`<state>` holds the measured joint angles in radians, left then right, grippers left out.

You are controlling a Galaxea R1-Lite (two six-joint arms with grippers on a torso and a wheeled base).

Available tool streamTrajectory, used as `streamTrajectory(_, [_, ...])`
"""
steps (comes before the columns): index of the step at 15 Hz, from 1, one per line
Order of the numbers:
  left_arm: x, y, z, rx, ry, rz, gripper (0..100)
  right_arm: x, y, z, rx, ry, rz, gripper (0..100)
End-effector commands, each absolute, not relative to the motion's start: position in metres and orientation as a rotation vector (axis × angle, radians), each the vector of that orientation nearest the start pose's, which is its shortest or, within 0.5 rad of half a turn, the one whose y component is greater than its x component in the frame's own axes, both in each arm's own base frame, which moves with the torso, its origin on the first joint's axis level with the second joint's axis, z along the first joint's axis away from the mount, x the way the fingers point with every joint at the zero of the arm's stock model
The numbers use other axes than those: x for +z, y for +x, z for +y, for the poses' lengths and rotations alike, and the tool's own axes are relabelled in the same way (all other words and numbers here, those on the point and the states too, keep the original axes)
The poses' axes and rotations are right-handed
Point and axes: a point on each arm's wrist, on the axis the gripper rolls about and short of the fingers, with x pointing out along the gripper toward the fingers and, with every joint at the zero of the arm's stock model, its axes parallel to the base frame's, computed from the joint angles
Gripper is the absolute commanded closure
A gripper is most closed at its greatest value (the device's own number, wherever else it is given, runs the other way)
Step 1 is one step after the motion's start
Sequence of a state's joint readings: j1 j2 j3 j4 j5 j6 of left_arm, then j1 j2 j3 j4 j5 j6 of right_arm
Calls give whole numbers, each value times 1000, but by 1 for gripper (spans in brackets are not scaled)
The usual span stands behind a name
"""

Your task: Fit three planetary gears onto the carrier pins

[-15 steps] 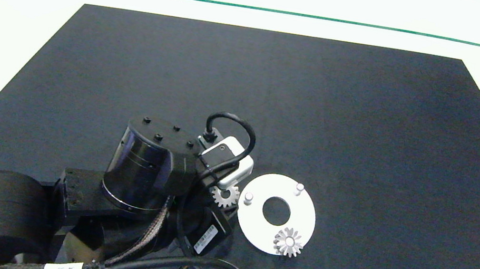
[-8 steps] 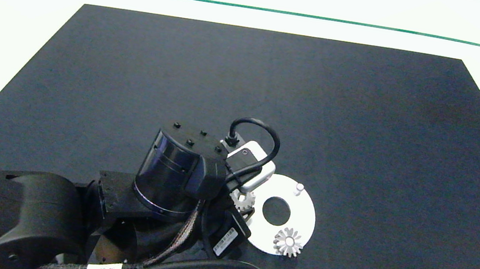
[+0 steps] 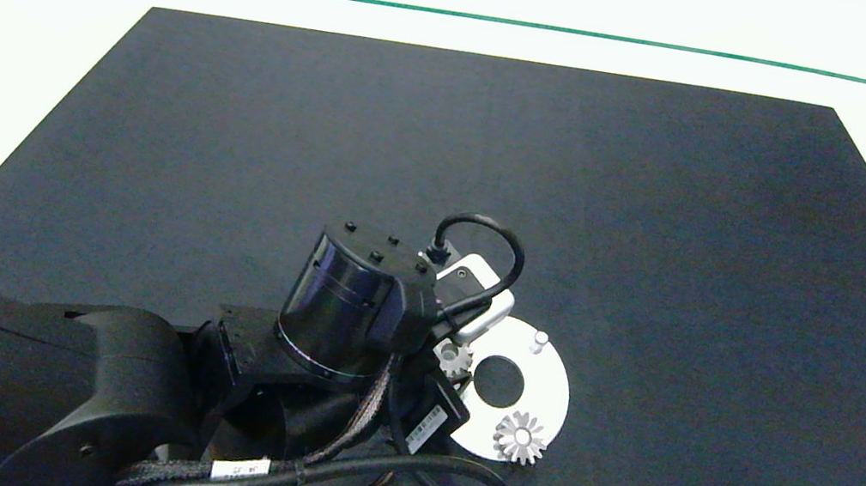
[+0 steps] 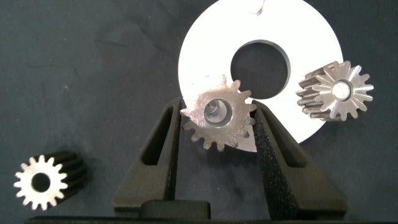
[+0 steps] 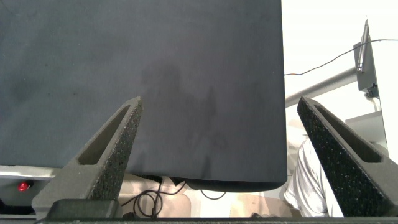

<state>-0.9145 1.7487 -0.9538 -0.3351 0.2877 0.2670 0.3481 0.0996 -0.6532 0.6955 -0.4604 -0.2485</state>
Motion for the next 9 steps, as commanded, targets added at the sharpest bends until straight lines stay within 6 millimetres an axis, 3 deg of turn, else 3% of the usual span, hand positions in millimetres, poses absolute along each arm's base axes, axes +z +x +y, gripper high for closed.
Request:
streamTrajectory(1, [178, 202, -251, -663, 519, 300, 93, 172, -81, -40, -93, -308, 150, 0])
streamTrajectory(9, [171, 205, -253, -664, 530, 316, 93, 172, -81, -41, -91, -309, 150, 0])
